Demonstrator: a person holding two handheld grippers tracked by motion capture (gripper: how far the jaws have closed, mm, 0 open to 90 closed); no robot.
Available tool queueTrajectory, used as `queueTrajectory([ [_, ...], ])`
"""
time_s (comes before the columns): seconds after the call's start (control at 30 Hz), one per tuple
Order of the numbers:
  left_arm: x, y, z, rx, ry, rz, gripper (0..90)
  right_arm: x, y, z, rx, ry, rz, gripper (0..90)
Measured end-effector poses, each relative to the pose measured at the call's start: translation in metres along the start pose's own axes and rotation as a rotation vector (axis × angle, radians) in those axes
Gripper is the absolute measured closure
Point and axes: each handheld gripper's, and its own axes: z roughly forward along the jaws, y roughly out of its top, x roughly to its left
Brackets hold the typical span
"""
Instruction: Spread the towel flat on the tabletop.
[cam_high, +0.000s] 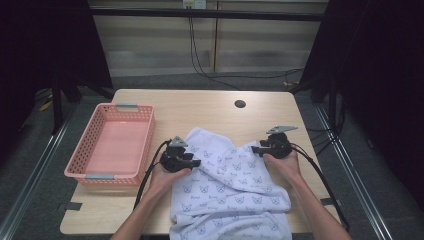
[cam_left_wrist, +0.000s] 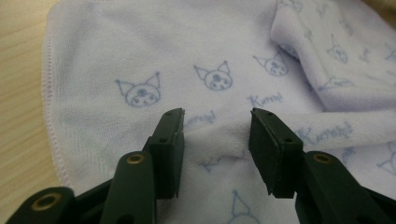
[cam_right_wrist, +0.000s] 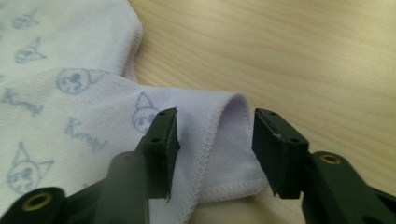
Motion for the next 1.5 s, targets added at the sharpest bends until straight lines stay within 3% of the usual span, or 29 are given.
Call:
queueTrajectory([
  [0.03,-0.002,0.0,0.0,0.01,0.01,0.011,65.1,0.001,-0.001,0.003,0.01,0.016,0.003,65.0],
  [0.1,-0.002,0.001,-0.002,0.014,-0.016,0.001,81.2,0.005,-0.001,0.006,0.007,0.038,-0.008,82.4],
  [0.13,-0.002,0.001,-0.003,0.004,-0.018,-0.005,84.0,0.008,0.0,0.004,0.002,0.037,-0.015,87.4],
  [0.27,0.002,0.006,-0.022,-0.088,-0.051,-0.058,87.4,0.01,0.016,-0.02,-0.08,0.055,-0.022,88.5],
  [0.37,-0.006,0.008,-0.043,-0.116,-0.06,-0.026,87.9,0.012,0.026,-0.055,-0.181,0.076,-0.013,88.5],
  [0.47,-0.021,0.001,-0.06,-0.121,-0.112,0.002,87.9,0.02,0.017,-0.086,-0.209,0.08,-0.066,88.4],
  [0.5,-0.027,-0.004,-0.065,-0.114,-0.144,-0.001,87.8,0.022,0.01,-0.094,-0.207,0.101,-0.067,88.4],
  [0.6,-0.046,-0.021,-0.071,-0.043,-0.185,0.044,87.7,0.025,-0.023,-0.105,-0.139,0.114,-0.07,88.4],
  [0.67,-0.055,-0.033,-0.07,-0.019,-0.244,0.03,87.5,0.025,-0.048,-0.104,-0.064,0.123,-0.054,88.2],
  [0.73,-0.062,-0.04,-0.07,0.012,-0.261,0.036,87.1,0.024,-0.071,-0.1,0.011,0.117,-0.043,88.0],
  [0.83,-0.064,-0.039,-0.071,-0.003,-0.278,0.039,83.0,0.02,-0.089,-0.096,0.072,0.111,-0.024,87.2],
  [0.9,-0.056,-0.033,-0.072,-0.035,-0.257,0.021,73.0,0.019,-0.087,-0.101,0.076,0.103,-0.021,81.1],
  [1.0,-0.04,-0.024,-0.071,-0.089,-0.239,-0.026,69.4,0.015,-0.083,-0.104,0.034,0.091,-0.011,67.7],
  [1.1,-0.025,-0.015,-0.061,-0.097,-0.171,-0.038,69.4,0.013,-0.075,-0.105,-0.002,0.057,-0.01,58.5],
  [1.17,-0.015,-0.011,-0.051,-0.097,-0.142,-0.068,67.7,0.012,-0.068,-0.103,-0.029,0.041,-0.023,55.6],
  [1.23,-0.005,-0.009,-0.039,-0.064,-0.102,-0.088,63.9,0.011,-0.06,-0.095,-0.039,0.04,-0.034,53.1],
  [1.33,0.008,-0.011,-0.027,-0.044,-0.095,-0.144,54.5,0.008,-0.052,-0.076,-0.016,0.015,-0.054,49.9],
  [1.37,0.008,-0.012,-0.025,-0.036,-0.052,-0.139,54.6,0.007,-0.05,-0.07,-0.008,0.011,-0.052,49.0],
  [1.5,0.008,-0.014,-0.027,-0.025,-0.036,-0.12,48.6,0.001,-0.048,-0.055,0.022,-0.038,-0.067,45.3],
])
